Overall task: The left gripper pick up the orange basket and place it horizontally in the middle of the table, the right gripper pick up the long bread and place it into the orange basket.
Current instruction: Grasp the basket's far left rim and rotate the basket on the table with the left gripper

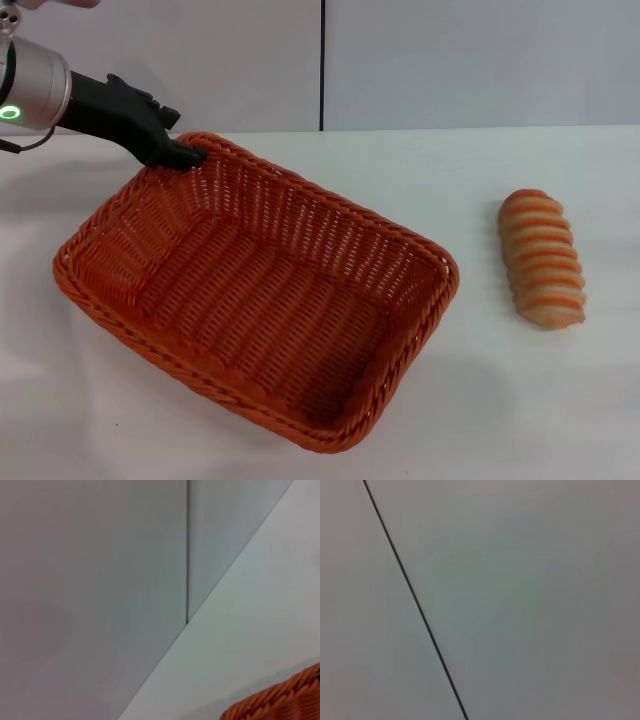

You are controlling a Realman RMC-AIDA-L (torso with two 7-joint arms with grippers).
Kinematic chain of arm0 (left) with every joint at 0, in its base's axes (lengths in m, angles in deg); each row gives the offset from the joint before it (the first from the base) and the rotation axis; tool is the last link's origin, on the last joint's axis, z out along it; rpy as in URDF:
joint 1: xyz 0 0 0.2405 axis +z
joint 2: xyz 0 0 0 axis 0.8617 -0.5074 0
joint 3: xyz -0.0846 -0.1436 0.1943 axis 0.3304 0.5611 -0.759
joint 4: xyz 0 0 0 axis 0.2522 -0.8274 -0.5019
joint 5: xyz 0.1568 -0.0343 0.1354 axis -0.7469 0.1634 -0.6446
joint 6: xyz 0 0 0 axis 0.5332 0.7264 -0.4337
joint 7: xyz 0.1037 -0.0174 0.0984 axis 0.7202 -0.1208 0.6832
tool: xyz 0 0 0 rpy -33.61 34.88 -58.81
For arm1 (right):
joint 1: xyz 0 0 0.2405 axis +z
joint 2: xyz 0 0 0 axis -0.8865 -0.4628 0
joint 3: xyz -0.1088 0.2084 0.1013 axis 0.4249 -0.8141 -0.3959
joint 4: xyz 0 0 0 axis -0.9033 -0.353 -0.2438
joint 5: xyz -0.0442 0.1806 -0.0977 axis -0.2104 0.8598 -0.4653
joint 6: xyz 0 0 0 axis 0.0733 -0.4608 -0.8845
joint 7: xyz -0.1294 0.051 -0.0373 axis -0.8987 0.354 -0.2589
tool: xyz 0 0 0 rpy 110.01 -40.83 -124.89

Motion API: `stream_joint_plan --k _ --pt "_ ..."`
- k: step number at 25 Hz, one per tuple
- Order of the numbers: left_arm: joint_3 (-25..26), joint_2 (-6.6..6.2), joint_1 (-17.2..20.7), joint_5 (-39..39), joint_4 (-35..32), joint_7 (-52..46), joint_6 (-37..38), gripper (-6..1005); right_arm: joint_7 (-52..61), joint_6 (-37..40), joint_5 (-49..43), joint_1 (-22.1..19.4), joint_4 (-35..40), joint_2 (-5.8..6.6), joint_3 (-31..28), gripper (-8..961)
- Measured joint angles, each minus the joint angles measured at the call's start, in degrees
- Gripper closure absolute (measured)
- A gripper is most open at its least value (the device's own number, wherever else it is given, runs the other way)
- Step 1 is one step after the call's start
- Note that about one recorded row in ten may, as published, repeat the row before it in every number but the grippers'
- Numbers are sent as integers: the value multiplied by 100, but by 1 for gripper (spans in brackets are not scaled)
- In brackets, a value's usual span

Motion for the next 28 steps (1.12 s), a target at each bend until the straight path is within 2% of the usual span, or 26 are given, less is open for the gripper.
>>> stream_joint_plan --k 8,19,28 --pt "-13 -12 -65 -7 249 -17 -92 475 8 4 -44 0 -43 0 40 194" --pt "-2 -13 -253 -270 578 -36 -293 488 -14 -51 -60 157 -273 0 621 194" --pt "-13 2 -289 -330 607 -59 -296 499 -18 -69 -83 202 -292 -7 653 194"
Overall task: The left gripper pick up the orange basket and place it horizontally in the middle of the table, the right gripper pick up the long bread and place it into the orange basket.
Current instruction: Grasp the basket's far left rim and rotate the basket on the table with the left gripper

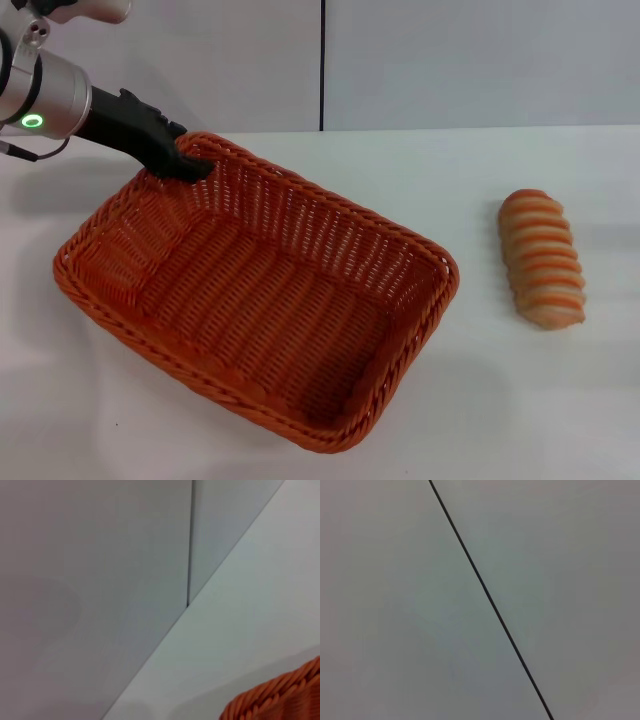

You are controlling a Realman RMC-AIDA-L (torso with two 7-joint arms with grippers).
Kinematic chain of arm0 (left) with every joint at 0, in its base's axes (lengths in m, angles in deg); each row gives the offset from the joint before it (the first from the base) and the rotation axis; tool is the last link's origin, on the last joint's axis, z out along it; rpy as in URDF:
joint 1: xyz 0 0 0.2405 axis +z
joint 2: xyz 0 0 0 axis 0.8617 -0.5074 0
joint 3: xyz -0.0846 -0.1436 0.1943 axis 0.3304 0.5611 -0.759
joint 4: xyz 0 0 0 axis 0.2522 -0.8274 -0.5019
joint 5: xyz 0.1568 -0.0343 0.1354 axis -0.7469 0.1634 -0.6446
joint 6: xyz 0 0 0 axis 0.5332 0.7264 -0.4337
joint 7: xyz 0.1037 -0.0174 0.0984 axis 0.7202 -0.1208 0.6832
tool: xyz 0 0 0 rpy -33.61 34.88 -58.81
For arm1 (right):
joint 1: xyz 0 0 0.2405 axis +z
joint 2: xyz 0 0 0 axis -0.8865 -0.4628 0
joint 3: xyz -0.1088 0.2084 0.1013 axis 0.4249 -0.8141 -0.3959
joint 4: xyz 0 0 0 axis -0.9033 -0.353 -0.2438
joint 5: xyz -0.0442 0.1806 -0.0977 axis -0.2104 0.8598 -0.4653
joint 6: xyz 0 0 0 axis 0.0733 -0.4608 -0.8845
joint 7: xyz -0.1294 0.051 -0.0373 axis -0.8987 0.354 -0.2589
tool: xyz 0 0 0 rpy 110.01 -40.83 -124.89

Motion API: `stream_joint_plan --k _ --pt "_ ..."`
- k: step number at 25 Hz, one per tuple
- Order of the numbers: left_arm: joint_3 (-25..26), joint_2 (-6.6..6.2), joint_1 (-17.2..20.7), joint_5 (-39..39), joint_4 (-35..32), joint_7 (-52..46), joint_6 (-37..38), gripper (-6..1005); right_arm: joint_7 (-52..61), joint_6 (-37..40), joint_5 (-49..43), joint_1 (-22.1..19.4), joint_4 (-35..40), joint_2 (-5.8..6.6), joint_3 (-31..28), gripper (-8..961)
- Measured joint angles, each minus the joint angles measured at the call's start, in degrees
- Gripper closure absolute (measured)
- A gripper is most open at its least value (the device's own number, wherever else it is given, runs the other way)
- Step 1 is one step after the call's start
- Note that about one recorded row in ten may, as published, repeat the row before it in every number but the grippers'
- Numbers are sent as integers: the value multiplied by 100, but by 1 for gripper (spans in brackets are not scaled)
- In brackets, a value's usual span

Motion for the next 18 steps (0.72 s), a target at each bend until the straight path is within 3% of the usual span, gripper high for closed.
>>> stream_joint_plan --k 8,18 --pt "-120 5 10 -16 47 74 47 508 -5 -23 -11 9 -7 -10 5 194" --pt "-119 7 22 54 8 82 44 721 -7 -144 -11 -5 -6 -10 -3 194"
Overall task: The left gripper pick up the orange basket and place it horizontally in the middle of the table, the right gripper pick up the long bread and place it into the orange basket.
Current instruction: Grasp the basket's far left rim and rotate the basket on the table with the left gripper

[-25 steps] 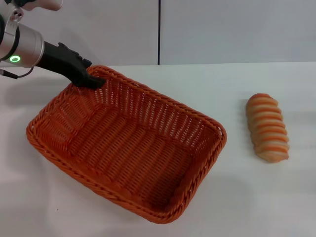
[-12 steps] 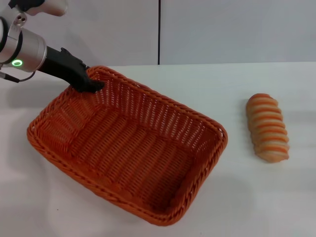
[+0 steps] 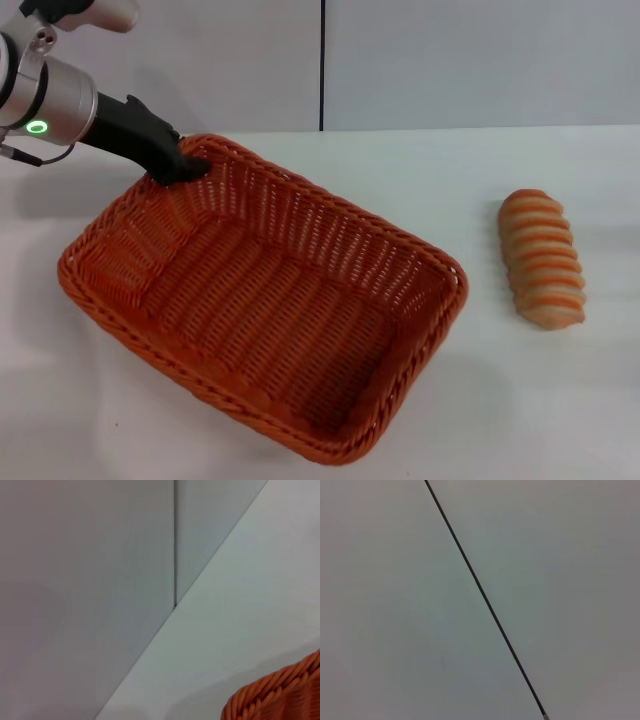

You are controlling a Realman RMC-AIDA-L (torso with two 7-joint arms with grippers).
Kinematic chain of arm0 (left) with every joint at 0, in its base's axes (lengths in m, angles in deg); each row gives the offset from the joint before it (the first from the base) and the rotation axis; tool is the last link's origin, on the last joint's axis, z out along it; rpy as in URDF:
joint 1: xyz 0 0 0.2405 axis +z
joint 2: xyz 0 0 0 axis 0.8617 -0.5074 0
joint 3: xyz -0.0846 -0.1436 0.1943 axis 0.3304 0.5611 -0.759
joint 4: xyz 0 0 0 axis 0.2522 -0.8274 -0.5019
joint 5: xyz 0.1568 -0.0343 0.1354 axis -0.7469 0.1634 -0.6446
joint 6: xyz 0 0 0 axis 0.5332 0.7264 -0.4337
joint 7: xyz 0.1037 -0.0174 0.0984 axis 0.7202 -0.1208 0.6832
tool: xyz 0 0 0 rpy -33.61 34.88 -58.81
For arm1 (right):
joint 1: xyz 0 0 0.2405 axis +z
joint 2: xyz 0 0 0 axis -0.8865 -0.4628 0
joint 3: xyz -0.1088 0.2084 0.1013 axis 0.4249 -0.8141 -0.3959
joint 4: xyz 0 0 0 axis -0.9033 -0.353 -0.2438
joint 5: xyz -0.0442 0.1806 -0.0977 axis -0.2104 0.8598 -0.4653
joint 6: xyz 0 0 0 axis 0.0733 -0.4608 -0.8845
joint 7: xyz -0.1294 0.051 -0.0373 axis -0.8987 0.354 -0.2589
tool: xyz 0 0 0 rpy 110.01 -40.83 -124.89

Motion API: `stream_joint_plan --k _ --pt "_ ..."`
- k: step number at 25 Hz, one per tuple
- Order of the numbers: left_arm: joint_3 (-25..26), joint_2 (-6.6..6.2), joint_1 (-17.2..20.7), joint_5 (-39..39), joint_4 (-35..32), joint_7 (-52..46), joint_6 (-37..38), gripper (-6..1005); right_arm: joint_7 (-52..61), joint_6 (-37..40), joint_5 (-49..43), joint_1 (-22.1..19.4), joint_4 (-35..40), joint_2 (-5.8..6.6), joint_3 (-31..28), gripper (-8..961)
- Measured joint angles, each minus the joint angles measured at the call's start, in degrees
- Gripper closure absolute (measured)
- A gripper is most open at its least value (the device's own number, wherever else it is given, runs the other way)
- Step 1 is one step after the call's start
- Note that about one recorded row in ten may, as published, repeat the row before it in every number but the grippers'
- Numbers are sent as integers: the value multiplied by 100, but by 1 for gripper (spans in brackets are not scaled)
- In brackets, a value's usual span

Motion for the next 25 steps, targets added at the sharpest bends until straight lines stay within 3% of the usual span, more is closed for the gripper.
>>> stream_joint_plan --k 15,19,25 --pt "137 2 299 1115 -41 322 95 758 8 -97 39 -44 0 1 -64 193" --pt "494 -3 355 1450 -131 -136 -15 760 8 -332 43 14 0 6 -63 193" --pt "509 -2 366 1431 -359 -939 -107 812 8 -362 47 32 10 9 -62 193"
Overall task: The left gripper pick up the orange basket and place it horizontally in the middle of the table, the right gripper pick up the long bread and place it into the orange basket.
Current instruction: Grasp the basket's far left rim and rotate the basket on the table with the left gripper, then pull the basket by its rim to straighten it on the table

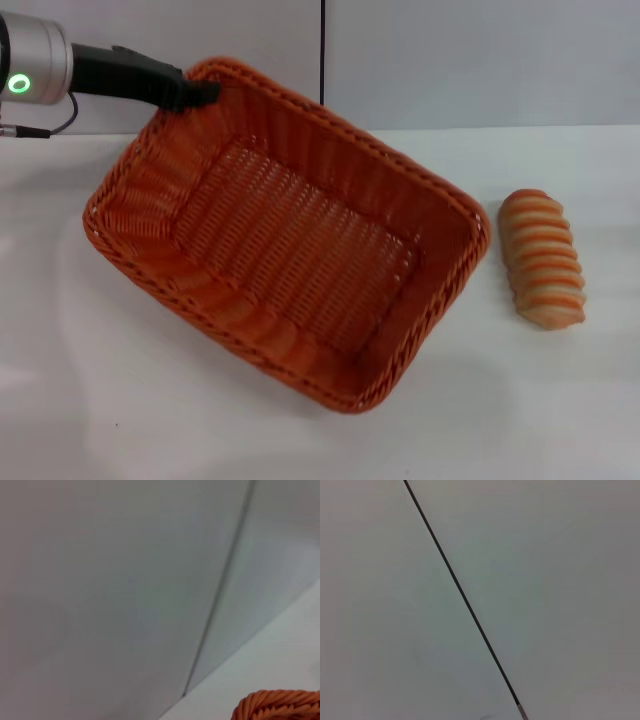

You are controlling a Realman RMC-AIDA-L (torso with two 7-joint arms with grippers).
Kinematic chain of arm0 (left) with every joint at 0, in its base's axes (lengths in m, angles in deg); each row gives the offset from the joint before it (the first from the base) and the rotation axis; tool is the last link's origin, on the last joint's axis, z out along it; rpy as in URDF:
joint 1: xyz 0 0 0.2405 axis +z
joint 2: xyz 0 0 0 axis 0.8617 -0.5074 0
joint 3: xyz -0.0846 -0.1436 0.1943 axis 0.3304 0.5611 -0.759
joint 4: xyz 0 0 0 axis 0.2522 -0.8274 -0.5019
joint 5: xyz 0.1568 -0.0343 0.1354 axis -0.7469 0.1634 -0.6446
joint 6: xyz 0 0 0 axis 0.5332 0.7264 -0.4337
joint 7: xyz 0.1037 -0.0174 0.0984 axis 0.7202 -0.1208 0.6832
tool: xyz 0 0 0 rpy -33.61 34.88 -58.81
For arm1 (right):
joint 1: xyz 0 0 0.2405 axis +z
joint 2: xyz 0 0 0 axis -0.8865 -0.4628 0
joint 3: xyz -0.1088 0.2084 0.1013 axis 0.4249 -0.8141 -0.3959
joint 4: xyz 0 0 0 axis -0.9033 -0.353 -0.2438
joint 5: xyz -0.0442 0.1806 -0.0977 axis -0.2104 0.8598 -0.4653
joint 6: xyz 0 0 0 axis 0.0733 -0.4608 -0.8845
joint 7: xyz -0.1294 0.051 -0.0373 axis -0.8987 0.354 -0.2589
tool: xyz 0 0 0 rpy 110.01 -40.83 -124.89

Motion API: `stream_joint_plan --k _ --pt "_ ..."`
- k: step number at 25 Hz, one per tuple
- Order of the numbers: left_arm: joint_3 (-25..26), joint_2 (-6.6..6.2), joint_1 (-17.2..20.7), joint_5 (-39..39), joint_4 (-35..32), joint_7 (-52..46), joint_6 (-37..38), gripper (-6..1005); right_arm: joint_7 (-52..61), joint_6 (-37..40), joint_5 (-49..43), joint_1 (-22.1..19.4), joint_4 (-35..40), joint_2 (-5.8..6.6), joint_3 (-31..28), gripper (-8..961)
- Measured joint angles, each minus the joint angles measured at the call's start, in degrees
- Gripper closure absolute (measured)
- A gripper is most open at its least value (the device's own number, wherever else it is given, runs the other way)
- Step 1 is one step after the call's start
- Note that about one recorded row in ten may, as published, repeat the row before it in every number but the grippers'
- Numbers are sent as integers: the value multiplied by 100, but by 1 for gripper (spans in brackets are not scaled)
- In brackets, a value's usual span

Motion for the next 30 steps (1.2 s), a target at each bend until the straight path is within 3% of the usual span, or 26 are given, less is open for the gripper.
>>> stream_joint_plan --k 5,7,9,13,15,17,22,27,30 --pt "17 -23 120 -79 -399 -1113 11 812 22 -6 33 8 30 29 -23 193" --pt "17 -23 120 -79 -399 -1113 11 811 21 -11 59 8 35 33 -60 193" --pt "35 -29 418 -191 -808 -1957 50 811 8 -39 64 9 41 43 -107 193" --pt "37 -19 520 -190 -914 -2110 52 811 2 -125 67 27 82 69 -147 193" --pt "-39 30 1008 112 -1214 -2551 10 810 1 -146 68 33 95 70 -148 193" --pt "-52 31 1118 259 -1215 -2611 -9 810 1 -226 68 60 116 77 -147 193" --pt "-380 63 1927 992 -1184 -2899 -347 811 -3 -399 42 136 124 107 -106 193" --pt "-469 60 2052 1137 -1177 -2920 -436 810 -10 -515 18 196 124 130 -98 193" --pt "-847 64 2451 1561 -1085 -2954 -809 810 -13 -551 13 237 122 149 -97 193"
